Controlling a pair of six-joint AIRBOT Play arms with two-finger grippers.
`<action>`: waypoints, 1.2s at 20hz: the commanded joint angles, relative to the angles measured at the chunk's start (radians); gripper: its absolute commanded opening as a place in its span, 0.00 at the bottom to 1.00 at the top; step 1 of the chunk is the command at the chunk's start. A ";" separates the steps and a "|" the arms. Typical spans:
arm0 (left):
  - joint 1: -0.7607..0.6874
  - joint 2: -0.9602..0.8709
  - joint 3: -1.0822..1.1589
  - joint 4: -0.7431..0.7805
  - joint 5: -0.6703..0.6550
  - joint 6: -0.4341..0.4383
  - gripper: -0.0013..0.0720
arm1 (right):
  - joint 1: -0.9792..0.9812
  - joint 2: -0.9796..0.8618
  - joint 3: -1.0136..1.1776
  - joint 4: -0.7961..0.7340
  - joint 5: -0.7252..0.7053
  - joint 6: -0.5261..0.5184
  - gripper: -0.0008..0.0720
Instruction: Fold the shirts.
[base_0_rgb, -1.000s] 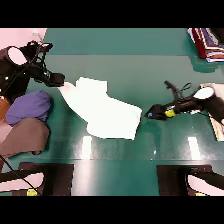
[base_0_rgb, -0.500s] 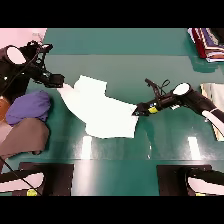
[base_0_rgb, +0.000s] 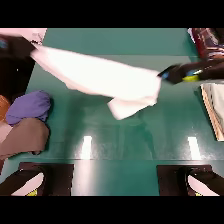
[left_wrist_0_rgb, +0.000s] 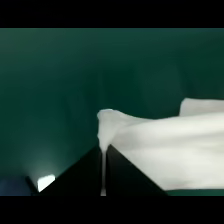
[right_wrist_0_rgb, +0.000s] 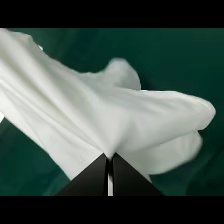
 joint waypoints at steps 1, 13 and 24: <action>0.001 0.139 0.196 -0.003 0.030 -0.042 0.05 | -0.093 0.150 0.175 -0.033 0.014 0.010 0.03; 0.001 0.077 -0.025 -0.192 -0.192 -0.039 0.05 | 0.012 0.105 0.008 -0.055 0.310 0.157 0.03; 0.001 0.069 -0.725 0.007 0.016 0.028 0.05 | 0.346 -0.109 -0.490 -0.101 -0.093 0.191 0.55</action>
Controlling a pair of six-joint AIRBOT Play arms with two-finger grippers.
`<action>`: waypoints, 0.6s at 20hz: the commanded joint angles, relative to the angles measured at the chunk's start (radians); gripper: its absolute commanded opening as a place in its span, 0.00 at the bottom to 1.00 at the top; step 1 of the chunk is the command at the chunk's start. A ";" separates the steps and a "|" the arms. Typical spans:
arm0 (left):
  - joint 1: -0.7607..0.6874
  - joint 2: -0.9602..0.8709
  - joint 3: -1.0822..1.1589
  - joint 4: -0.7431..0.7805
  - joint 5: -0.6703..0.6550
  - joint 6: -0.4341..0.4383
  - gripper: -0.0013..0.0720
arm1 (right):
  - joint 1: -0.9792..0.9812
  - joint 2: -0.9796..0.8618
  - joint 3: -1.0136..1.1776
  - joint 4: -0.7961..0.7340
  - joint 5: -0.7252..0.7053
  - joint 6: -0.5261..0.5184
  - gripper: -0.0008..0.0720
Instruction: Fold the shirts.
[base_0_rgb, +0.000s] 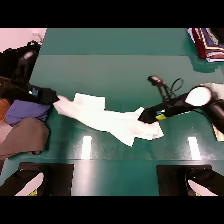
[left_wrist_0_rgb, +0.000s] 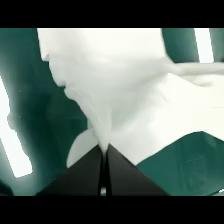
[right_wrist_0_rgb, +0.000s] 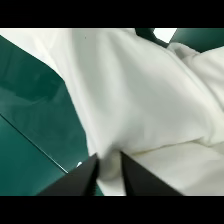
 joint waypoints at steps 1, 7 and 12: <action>0.000 -0.001 -0.085 0.098 0.047 0.013 0.05 | 0.006 -0.058 -0.040 0.005 -0.047 0.004 0.67; -0.001 -0.001 -0.081 0.093 0.060 0.013 0.05 | -0.201 0.052 0.058 -0.006 0.039 -0.029 0.67; -0.001 -0.001 -0.081 0.084 0.085 0.005 0.05 | -0.341 -0.046 0.063 -0.006 0.137 -0.111 0.67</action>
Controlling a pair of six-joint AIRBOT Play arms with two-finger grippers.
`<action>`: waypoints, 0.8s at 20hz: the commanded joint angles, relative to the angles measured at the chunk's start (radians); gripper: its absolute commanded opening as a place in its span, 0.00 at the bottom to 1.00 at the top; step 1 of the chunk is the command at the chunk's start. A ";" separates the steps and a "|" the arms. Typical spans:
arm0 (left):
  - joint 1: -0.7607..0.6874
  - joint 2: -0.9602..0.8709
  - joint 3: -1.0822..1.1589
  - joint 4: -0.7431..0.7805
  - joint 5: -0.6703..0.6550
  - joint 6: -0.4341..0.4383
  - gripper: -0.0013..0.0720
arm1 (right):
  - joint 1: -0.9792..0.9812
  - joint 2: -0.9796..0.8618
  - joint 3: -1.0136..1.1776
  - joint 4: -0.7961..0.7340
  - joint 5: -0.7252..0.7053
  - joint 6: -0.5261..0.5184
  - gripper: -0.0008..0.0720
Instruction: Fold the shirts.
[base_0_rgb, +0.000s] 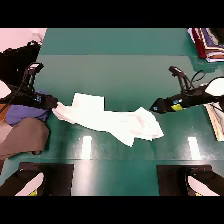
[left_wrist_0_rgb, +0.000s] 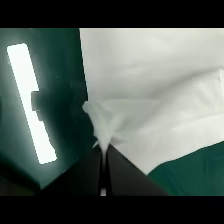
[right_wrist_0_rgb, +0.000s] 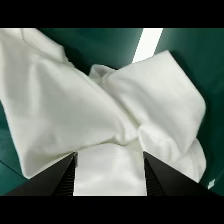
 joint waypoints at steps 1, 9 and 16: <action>-0.001 -0.001 -0.002 -0.001 0.017 -0.006 0.05 | -0.064 -0.083 0.007 0.001 0.045 -0.068 0.67; -0.001 -0.001 -0.002 -0.001 0.018 -0.006 0.05 | 0.060 -0.307 0.007 0.000 -0.064 -0.090 0.60; 0.000 0.003 0.014 0.004 0.011 -0.021 0.05 | 0.039 -0.274 0.008 0.001 -0.097 -0.099 0.03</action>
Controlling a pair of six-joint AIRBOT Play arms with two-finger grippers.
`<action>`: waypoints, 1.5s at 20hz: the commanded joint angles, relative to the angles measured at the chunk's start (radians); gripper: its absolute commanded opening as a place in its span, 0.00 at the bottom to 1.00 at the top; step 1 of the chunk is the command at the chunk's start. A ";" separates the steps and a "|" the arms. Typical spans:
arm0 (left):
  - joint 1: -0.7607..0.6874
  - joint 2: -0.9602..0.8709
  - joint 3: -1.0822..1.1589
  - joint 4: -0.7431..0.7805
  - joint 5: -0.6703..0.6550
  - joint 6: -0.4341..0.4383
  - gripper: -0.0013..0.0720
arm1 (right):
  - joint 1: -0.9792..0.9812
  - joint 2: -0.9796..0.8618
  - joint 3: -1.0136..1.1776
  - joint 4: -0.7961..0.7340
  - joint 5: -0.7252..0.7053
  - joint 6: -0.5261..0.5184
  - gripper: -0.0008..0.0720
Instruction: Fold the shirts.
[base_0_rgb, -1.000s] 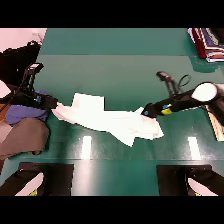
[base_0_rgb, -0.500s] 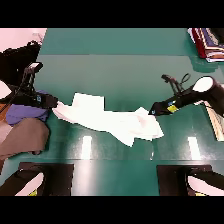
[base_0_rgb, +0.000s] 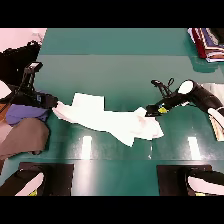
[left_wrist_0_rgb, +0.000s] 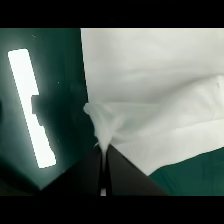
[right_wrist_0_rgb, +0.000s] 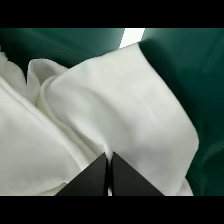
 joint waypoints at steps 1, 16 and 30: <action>0.000 0.013 0.037 0.015 -0.002 -0.028 0.05 | -0.026 0.060 0.002 0.003 -0.029 -0.004 0.03; -0.001 0.076 1.179 -0.013 -0.006 -0.087 0.05 | -0.472 0.684 0.599 0.003 0.084 -0.002 0.03; -0.001 -0.352 0.848 -0.057 -0.158 -0.075 0.05 | -0.473 0.249 0.528 -0.136 0.433 0.156 0.03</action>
